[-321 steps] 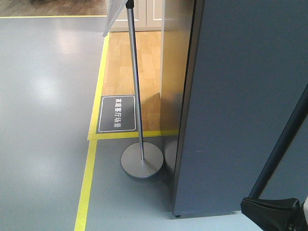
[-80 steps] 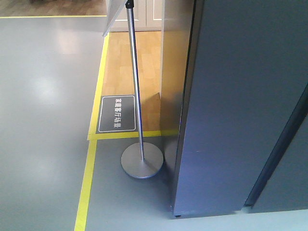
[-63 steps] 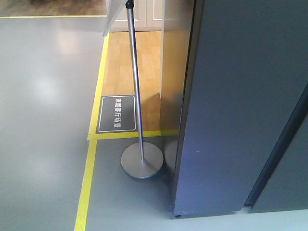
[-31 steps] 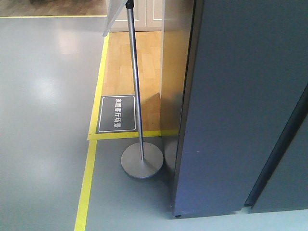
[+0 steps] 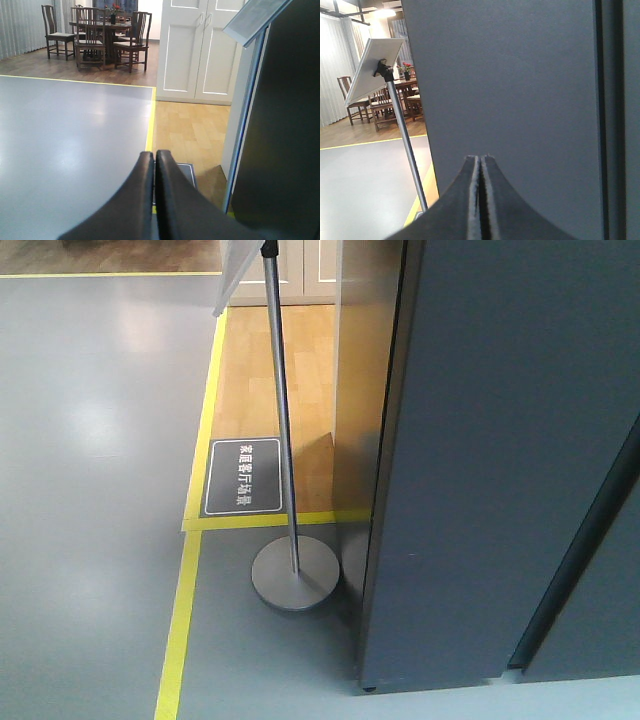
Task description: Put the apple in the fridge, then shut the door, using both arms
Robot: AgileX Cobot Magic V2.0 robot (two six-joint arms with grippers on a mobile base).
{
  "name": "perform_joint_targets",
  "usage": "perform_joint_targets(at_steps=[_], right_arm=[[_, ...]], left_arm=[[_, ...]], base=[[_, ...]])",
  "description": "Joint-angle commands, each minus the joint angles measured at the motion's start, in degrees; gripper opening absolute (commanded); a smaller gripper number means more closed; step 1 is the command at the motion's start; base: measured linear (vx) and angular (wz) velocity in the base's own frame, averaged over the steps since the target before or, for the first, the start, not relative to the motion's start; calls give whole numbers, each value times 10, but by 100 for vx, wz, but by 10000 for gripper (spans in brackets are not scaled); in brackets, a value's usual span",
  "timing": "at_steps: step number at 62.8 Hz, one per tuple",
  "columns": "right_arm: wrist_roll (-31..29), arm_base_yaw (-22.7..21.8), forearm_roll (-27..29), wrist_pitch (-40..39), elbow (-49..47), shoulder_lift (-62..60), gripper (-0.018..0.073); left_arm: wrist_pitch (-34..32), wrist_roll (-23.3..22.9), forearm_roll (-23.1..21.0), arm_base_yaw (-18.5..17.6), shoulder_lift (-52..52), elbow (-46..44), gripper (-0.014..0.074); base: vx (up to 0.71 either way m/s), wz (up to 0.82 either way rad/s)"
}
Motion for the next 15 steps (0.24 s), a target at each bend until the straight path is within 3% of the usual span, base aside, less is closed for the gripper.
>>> perform_joint_targets(at_steps=[1,15], right_arm=[[0,-3,-7,-42,9,-9,-3],[0,-3,-7,-42,9,-9,-3]], left_arm=[[-39,-5,-2,0,-9,16,-6],[-39,-5,-2,0,-9,16,-6]], base=[[0,0],[0,0]])
